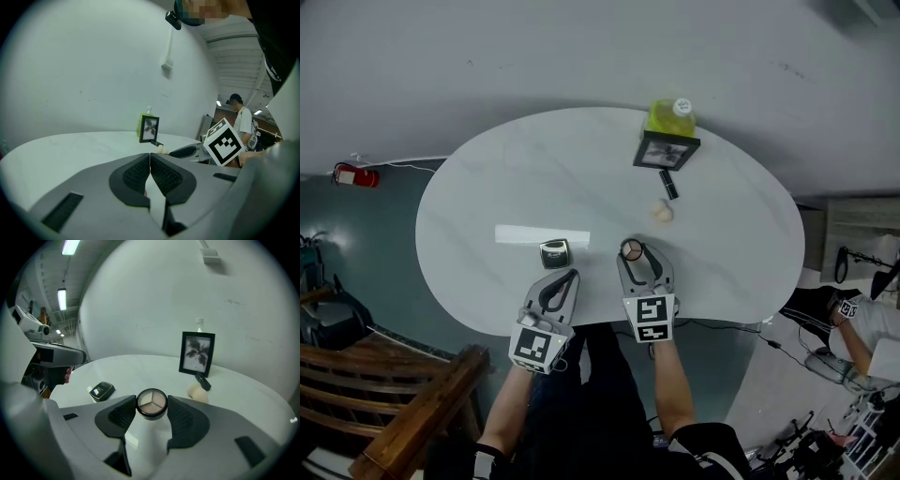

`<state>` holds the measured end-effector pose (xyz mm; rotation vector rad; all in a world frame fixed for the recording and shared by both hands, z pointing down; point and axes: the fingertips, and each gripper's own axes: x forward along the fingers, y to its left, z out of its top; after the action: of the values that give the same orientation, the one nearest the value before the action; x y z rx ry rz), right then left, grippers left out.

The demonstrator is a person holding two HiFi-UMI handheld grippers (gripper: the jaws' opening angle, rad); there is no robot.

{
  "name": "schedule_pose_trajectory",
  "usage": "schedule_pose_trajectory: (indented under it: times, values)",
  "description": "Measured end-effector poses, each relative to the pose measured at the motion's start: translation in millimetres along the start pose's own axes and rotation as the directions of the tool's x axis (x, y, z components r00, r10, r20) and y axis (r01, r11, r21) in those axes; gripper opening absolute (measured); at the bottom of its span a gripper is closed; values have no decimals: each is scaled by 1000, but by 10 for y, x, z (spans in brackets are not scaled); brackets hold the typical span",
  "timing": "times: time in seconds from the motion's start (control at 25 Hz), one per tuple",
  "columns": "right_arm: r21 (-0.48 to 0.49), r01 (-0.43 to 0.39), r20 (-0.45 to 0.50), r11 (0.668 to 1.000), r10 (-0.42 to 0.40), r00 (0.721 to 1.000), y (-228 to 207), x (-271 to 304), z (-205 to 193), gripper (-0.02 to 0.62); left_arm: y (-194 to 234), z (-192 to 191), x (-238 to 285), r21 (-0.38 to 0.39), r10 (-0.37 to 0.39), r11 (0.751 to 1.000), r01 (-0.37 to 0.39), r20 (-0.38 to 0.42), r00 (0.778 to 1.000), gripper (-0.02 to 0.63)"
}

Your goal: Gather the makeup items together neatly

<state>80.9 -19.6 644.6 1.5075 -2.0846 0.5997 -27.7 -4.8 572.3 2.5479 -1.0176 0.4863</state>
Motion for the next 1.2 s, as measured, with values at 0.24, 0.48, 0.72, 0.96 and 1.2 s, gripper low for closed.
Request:
schedule_pose_trajectory:
  times: [0.24, 0.48, 0.72, 0.96, 1.2]
  values:
    - [-69, -112, -6, 991, 112, 994, 553, 171, 120, 227, 304, -38, -352, -42, 102, 994, -101, 33, 994, 20]
    - [-121, -171, -28, 978, 169, 985, 933, 340, 156, 227, 606, -176, -673, -78, 186, 980, -185, -3, 983, 20]
    - [-142, -179, -66, 974, 171, 983, 1083, 479, 40, 227, 719, -339, -844, -102, 200, 975, -198, 8, 980, 20]
    - [-135, -172, -91, 976, 161, 983, 1080, 583, -71, 227, 800, -414, -864, -123, 222, 968, -220, -2, 975, 20]
    - [-128, -161, -106, 979, 148, 983, 1054, 677, -132, 227, 812, -452, -847, -125, 217, 968, -217, -12, 976, 20]
